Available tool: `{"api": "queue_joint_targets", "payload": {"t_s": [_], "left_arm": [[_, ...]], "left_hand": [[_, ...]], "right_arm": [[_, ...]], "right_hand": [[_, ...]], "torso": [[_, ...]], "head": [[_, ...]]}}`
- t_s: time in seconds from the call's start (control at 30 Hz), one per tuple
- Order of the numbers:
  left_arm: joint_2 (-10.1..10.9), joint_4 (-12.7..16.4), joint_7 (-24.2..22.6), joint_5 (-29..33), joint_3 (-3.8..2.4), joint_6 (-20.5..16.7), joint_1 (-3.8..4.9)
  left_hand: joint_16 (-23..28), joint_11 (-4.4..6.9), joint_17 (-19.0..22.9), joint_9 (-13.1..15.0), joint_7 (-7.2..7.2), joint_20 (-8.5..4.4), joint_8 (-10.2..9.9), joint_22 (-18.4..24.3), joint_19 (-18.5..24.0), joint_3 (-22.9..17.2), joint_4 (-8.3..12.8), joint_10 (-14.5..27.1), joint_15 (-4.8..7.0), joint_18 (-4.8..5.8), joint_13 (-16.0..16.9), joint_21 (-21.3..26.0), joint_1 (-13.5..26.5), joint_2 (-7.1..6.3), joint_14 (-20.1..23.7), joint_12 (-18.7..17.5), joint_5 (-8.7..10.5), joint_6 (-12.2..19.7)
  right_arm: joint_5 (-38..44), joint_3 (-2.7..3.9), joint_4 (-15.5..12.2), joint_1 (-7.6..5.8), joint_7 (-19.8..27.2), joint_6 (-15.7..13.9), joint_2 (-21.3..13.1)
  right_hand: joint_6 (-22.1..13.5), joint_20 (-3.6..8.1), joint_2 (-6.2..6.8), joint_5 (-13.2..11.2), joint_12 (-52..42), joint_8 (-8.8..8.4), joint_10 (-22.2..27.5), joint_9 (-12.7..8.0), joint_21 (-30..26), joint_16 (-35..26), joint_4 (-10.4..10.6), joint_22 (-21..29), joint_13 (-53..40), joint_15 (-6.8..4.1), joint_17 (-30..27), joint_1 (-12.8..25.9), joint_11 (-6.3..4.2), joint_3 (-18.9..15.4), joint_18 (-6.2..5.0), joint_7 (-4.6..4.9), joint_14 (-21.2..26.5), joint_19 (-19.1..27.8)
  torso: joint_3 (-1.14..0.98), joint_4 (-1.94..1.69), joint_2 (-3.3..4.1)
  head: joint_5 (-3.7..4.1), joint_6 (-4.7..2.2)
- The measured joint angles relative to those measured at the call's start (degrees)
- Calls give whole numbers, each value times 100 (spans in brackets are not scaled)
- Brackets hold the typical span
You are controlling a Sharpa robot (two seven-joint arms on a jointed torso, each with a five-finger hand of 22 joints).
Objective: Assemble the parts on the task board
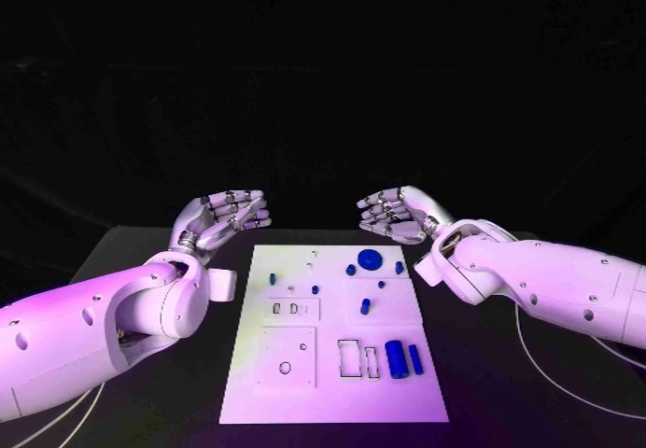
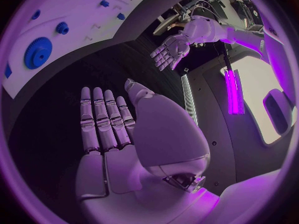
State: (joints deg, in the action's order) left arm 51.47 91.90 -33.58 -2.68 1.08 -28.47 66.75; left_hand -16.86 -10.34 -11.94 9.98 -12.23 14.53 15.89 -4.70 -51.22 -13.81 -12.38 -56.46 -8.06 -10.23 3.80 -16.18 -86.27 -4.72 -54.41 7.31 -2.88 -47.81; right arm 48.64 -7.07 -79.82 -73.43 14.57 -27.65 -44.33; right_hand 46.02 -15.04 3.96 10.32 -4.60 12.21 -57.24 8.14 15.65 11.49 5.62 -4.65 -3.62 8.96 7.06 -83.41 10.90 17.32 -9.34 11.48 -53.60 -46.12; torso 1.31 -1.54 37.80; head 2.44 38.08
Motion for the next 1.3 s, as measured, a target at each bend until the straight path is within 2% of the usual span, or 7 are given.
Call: {"api": "queue_joint_targets", "payload": {"t_s": [0.1,0.27,0.47,0.6,0.8,0.9,1.3], "left_arm": [[109,195,42,-13,0,58,15],[271,517,123,-39,1,162,25],[320,686,171,-59,1,232,30],[289,703,183,-65,1,250,32],[251,712,202,-66,1,270,32],[254,719,211,-66,1,279,32],[297,752,261,-60,1,312,33]], "left_hand": [[0,31,-31,0,-19,-49,0,0,-96,-72,-13,-113,47,1,0,-31,32,-31,-112,-22,0,-60],[0,47,-61,0,-34,-80,0,7,-163,-116,-27,-176,66,1,0,-36,40,-83,-177,-66,0,-115],[-22,51,-76,-1,-19,-81,0,13,-205,-139,-51,-214,68,1,1,-36,41,-82,-232,-66,1,-130],[-22,50,-76,-1,-19,-81,0,12,-205,-139,-51,-214,68,1,1,-36,43,-84,-232,-71,1,-129],[-22,50,-83,-7,-21,-81,0,18,-204,-155,-66,-214,68,2,1,-36,79,-119,-232,-88,1,-128],[-22,50,-83,-7,-22,-81,0,19,-204,-155,-66,-214,68,2,1,-36,79,-119,-231,-88,1,-127],[-22,50,-97,-25,-23,-81,0,38,-203,-170,-82,-213,68,2,-5,-36,147,-187,-231,-158,1,-126]], "right_arm": [[618,5,58,-98,-236,193,9],[1961,13,83,-209,-742,622,53],[3283,13,36,-282,-1263,992,95],[3919,18,2,-317,-1536,1158,128],[4583,18,-29,-329,-1825,1322,182],[4786,16,-27,-331,-1915,1383,224],[5083,9,-4,-309,-2038,1557,297]], "right_hand": [[468,188,222,-41,0,112,-582,60,225,149,-48,-76,-19,-196,140,38,-176,420,1,25,-604,-537],[1080,614,596,-284,0,283,-1549,233,876,628,-39,-380,-123,-644,665,297,-533,758,-82,-218,-1861,-1568],[1151,920,770,-302,35,285,-1759,363,1646,1245,132,-831,-267,-905,1429,470,-680,851,-84,-296,-2698,-2393],[1121,998,889,-290,67,217,-1654,431,2165,1727,230,-1305,-332,-950,1956,499,-692,949,-85,-326,-2925,-2584],[960,1005,1045,-142,67,121,-1141,592,4734,3333,340,-4500,-446,-918,3359,551,-613,995,312,-268,-3044,-3221],[948,959,1045,-99,67,118,-963,680,5478,4256,340,-5477,-496,-914,4204,551,-582,995,373,-272,-3041,-3332],[873,909,1069,-99,67,95,-713,777,5996,5015,364,-6190,-518,-876,4861,527,-537,971,408,-239,-3043,-3382]], "torso": [[11,-34,74],[27,-86,195],[47,-127,319],[61,-141,380],[80,-154,476],[81,-159,511],[84,-209,595]], "head": [[42,-7],[82,-26],[124,-38],[158,-65],[190,-94],[195,-99],[211,-105]]}}
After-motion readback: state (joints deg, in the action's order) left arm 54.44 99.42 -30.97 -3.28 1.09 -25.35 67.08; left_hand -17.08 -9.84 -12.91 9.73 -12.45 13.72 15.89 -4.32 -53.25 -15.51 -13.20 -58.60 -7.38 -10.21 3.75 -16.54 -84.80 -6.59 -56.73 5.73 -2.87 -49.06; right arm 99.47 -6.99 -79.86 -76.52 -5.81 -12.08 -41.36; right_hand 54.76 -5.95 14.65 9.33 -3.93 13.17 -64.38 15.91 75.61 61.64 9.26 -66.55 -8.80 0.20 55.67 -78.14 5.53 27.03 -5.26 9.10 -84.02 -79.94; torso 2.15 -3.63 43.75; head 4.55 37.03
